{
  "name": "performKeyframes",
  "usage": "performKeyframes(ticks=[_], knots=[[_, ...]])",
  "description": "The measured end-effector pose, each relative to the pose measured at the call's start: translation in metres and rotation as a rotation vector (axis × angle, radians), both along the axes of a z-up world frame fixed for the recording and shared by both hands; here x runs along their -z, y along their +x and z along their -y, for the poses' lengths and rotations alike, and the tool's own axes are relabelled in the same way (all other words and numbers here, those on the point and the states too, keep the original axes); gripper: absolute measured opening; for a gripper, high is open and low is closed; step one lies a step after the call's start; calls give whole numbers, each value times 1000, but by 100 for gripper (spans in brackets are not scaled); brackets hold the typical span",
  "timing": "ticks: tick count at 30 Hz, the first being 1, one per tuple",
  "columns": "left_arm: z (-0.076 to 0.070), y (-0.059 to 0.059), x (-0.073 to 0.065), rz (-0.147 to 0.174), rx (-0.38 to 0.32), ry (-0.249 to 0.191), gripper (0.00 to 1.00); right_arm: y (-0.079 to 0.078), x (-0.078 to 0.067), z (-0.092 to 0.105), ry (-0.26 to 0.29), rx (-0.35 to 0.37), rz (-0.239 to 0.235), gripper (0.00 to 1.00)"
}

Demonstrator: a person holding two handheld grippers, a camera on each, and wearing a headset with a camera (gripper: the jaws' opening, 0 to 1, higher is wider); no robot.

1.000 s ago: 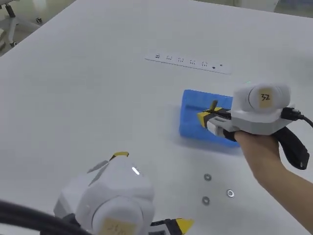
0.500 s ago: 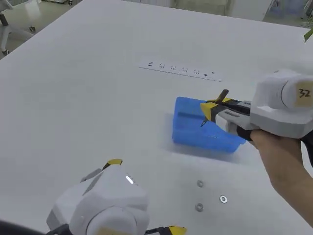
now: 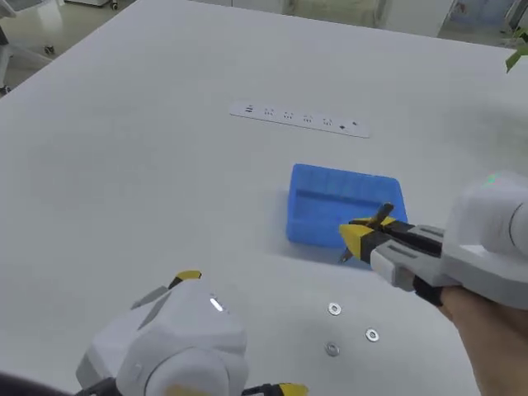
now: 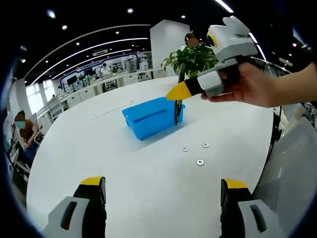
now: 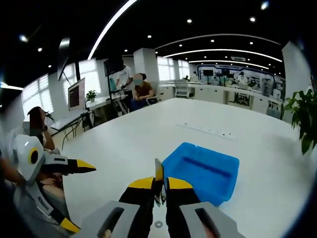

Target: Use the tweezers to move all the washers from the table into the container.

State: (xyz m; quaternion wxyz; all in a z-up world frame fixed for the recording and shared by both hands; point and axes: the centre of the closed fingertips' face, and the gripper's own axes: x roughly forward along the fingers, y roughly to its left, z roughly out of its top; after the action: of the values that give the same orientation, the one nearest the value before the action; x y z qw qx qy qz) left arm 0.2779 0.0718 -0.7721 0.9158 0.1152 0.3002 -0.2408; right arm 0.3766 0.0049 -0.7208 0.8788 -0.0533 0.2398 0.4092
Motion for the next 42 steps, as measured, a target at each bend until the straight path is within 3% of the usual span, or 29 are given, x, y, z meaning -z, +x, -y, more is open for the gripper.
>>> performKeyframes(ticks=[11,28,42], knots=[[0,0,2,-5,5,12,99,-10,28,4,-24,14,-59,4],[-1,-1,3,-9,10,27,99,-9,54,8,-96,11,-67,4],[-2,-1,5,-15,7,34,99,-10,53,7,-73,26,-87,4]])
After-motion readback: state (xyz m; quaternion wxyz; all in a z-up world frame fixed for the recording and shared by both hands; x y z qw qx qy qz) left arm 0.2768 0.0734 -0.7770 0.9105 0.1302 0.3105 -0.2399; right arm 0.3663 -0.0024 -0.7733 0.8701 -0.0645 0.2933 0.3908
